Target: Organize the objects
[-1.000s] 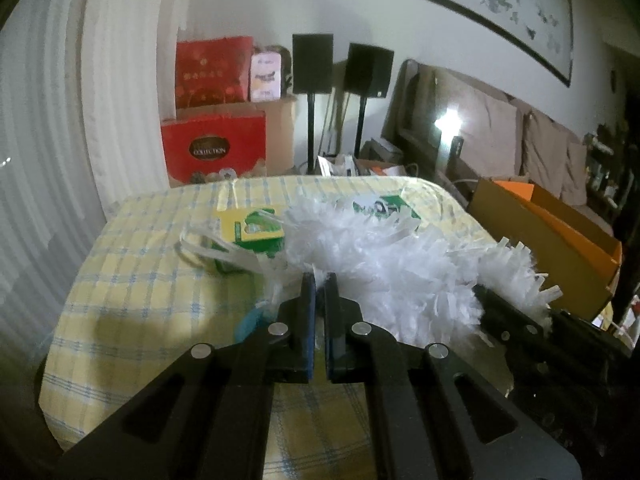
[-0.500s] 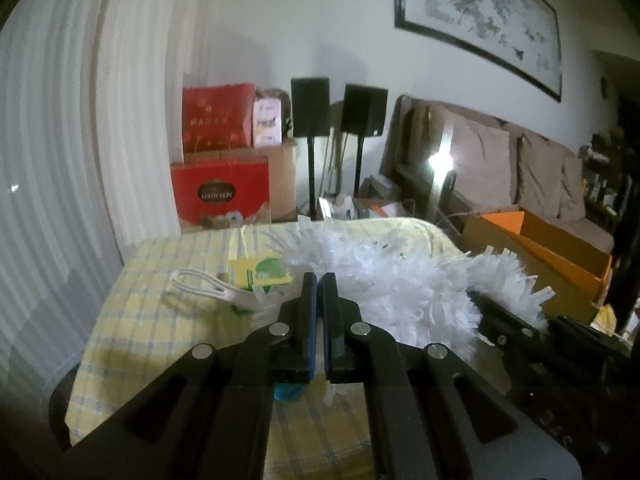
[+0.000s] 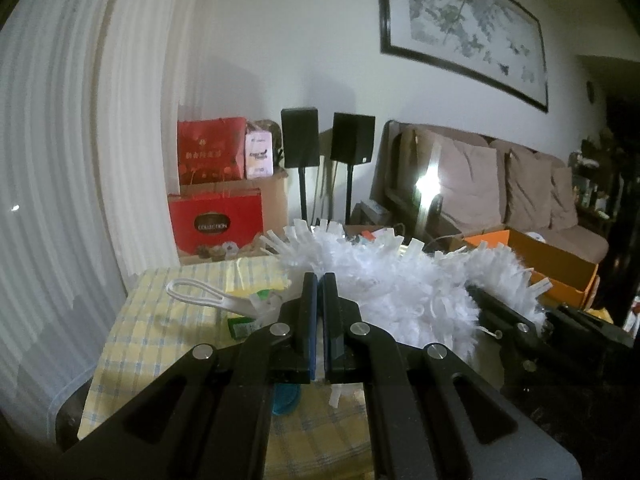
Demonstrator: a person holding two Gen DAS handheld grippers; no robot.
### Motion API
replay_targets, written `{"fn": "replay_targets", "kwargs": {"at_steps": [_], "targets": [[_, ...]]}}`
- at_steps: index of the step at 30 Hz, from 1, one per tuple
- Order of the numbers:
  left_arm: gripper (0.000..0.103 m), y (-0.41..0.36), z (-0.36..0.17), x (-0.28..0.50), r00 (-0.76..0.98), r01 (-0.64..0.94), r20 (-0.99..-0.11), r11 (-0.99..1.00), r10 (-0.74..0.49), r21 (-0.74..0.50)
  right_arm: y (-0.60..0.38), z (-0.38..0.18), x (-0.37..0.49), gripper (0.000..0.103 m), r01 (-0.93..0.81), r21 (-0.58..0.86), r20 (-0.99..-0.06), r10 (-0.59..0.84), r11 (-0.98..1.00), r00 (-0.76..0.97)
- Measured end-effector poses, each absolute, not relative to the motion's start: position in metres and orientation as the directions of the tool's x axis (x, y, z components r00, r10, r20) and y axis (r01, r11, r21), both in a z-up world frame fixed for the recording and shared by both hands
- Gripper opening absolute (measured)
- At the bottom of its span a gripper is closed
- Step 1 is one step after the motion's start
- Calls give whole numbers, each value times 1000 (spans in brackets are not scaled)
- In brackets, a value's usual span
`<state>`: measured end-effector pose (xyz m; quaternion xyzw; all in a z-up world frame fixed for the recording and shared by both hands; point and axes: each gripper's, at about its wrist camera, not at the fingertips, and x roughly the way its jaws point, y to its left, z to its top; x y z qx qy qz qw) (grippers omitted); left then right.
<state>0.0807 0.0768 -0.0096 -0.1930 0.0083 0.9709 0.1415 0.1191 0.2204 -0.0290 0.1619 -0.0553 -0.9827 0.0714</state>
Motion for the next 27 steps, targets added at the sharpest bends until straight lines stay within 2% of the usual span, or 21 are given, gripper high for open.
{"fn": "replay_targets", "kwargs": {"at_steps": [6,27], "targets": [[2,75,-1,88,-896,-274,-353,-961,269,-35,210,-17,131,10,111,54,-264,-122,-992,-957],[2,78,45,120,-907,-339,-251,-940,339,-43,222,33,166,10,116,97,-173,-131,-989,-976]]}}
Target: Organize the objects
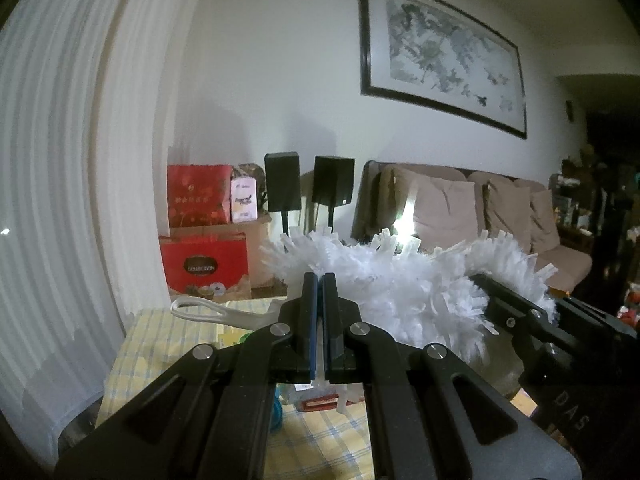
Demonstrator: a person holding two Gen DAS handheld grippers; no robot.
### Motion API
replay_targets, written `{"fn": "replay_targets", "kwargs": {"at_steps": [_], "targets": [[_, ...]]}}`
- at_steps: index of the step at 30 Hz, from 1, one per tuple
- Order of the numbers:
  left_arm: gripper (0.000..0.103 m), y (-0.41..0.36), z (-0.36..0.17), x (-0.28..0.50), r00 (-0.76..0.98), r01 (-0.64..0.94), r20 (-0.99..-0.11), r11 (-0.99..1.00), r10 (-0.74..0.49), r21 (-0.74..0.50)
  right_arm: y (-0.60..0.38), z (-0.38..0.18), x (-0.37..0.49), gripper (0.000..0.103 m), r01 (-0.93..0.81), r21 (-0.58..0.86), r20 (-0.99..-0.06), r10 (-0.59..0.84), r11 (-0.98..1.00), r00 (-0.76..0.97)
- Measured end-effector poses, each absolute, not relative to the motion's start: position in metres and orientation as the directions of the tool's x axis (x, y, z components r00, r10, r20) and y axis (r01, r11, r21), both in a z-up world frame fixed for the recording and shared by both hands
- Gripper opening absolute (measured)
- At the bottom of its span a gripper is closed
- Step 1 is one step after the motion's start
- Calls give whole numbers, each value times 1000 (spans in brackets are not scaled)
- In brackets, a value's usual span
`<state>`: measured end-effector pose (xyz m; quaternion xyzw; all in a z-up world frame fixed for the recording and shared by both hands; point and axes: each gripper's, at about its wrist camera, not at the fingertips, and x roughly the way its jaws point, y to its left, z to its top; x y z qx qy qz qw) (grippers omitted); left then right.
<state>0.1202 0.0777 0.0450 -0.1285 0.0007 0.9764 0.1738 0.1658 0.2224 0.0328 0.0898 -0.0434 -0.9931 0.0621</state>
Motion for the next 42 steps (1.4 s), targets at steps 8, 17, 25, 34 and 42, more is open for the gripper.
{"fn": "replay_targets", "kwargs": {"at_steps": [8,17,25,34,42], "targets": [[2,78,60,126,-896,-372,-230,-925,381,-80,229,47,181,10,116,116,-148,-133,-986,-980],[2,80,73,134,-895,-390,-200,-917,398,-79,235,60,196,10,133,132,-117,-148,-982,-982],[1,91,76,134,-892,-393,-219,-918,396,-60,242,63,202,10,134,147,-116,-152,-980,-982],[1,104,69,123,-876,-386,-285,-920,389,-70,247,65,203,10,156,151,-123,-176,-976,-977],[1,100,71,121,-883,-373,-280,-925,378,-71,252,63,200,9,143,170,-140,-167,-975,-976]]}}
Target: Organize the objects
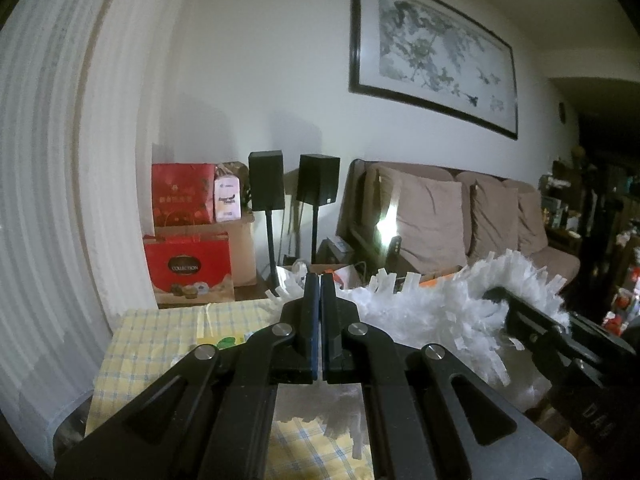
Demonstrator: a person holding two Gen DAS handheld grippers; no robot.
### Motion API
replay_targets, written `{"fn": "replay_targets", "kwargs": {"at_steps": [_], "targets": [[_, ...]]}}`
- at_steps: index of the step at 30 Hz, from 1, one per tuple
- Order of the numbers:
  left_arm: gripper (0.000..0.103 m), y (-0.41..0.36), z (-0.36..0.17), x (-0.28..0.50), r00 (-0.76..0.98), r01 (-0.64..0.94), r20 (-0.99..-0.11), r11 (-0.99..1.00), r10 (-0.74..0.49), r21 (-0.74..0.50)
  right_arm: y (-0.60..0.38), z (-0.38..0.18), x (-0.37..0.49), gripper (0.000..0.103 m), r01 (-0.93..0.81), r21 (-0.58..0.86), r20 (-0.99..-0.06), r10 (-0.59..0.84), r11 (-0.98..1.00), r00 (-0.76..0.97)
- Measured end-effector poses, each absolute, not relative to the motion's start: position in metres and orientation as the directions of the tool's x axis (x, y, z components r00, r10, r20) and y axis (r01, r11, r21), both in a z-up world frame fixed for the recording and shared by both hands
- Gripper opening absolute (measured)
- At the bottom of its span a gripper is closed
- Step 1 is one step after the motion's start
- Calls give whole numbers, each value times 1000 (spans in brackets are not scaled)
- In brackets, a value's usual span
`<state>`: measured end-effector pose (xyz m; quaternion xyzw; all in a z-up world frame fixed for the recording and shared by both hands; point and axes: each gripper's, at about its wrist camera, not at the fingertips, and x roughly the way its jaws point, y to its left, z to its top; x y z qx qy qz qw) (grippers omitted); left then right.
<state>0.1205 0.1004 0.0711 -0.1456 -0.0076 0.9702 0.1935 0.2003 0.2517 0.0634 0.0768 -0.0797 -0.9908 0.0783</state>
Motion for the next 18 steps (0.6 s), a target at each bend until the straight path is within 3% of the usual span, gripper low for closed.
{"fn": "replay_targets", "kwargs": {"at_steps": [18], "targets": [[1,76,71,119,-860,-399,-278,-903,428,-156,252,55,187,9,147,202,-186,-185,-968,-965]]}}
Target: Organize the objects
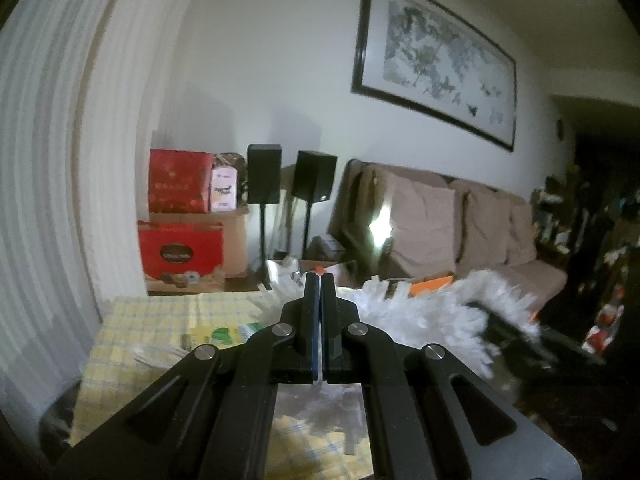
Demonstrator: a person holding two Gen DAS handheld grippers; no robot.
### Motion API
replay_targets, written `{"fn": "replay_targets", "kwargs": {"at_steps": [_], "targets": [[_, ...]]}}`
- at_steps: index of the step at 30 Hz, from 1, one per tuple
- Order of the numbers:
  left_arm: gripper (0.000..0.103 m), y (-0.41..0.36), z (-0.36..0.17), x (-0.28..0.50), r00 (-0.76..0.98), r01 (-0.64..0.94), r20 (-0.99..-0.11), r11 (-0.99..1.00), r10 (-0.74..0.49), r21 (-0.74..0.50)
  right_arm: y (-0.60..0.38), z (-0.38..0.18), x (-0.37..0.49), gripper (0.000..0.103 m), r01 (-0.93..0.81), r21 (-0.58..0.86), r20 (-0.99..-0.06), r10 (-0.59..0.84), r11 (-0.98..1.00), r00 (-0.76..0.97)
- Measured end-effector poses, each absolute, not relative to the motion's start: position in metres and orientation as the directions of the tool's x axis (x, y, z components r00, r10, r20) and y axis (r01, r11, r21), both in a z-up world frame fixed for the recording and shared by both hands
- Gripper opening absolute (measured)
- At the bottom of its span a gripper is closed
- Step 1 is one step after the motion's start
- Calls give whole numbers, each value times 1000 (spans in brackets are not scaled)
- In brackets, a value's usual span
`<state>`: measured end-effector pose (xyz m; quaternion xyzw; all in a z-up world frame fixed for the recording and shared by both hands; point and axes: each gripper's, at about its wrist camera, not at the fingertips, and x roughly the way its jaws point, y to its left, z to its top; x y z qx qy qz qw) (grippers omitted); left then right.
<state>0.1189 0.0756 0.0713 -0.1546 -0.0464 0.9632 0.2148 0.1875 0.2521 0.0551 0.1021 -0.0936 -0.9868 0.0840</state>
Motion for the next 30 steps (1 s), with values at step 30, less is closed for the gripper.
{"fn": "replay_targets", "kwargs": {"at_steps": [30], "targets": [[1,84,90,125,-887,-401,-212,-912,410,-83,265,57,168,9,187,240,-190,-235,-952,-953]]}}
